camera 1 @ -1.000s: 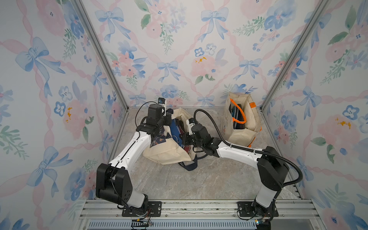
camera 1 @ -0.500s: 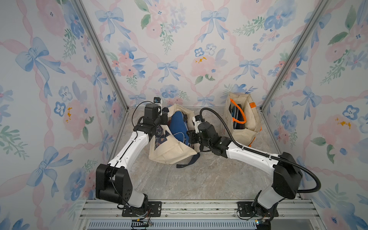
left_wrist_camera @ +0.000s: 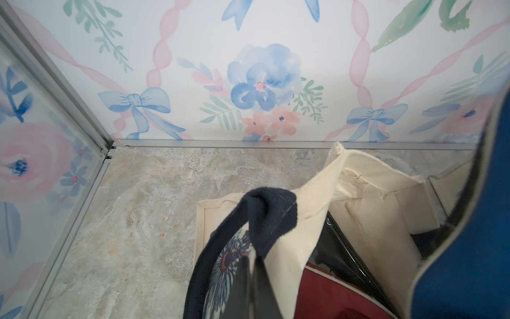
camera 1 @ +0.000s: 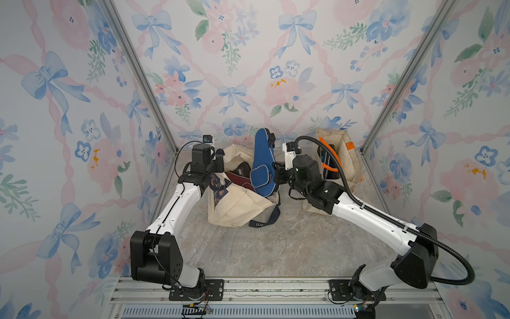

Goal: Remove the ping pong set from the canvas bag
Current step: Pick up the ping pong set from the canvas bag, then place the ping pong set at the center of the board.

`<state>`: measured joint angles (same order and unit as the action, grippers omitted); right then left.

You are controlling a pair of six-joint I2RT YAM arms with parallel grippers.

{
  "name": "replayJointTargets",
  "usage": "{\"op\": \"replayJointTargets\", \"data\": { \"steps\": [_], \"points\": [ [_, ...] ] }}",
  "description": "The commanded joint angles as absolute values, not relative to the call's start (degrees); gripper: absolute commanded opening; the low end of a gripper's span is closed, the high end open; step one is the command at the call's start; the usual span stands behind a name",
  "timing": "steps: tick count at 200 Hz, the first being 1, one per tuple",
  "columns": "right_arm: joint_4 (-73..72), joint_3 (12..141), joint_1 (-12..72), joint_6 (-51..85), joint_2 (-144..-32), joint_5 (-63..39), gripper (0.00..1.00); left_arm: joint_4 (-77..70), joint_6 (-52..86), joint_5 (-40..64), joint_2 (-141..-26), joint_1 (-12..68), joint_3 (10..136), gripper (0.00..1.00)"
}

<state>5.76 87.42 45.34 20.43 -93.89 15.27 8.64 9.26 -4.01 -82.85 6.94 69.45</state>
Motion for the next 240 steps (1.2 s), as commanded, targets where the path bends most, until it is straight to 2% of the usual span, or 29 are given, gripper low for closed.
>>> {"op": "replayJointTargets", "data": {
  "steps": [1, 66, 139, 185, 208, 240],
  "points": [
    [3.7, 92.3, 44.0, 16.7, -91.5, 17.8, 0.0, 5.5, 10.2, -6.6, -80.8, 5.2, 69.0, 0.0],
    [7.4, 93.8, 38.8, 11.8, -94.5, 18.6, 0.0, 5.3, 11.3, -6.6, -81.2, 2.4, 68.8, 0.0],
    [4.7, 98.3, 34.7, 10.7, -108.6, 17.1, 0.0, 5.1, 11.2, -6.8, -80.6, 1.3, 68.5, 0.0],
    [5.4, 107.2, 33.1, 16.0, -118.5, 12.8, 0.0, 4.9, 11.1, -6.8, -80.3, 1.0, 68.3, 0.0],
    [3.4, 106.2, 30.7, 23.6, -119.8, 7.8, 0.0, 4.9, 11.0, -6.9, -80.2, 1.0, 68.2, 0.0],
    [4.5, 103.8, 28.1, 25.2, -121.0, 8.2, 0.0, 4.8, 11.1, -6.3, -80.2, 1.0, 68.2, 0.0]
  ]
}}
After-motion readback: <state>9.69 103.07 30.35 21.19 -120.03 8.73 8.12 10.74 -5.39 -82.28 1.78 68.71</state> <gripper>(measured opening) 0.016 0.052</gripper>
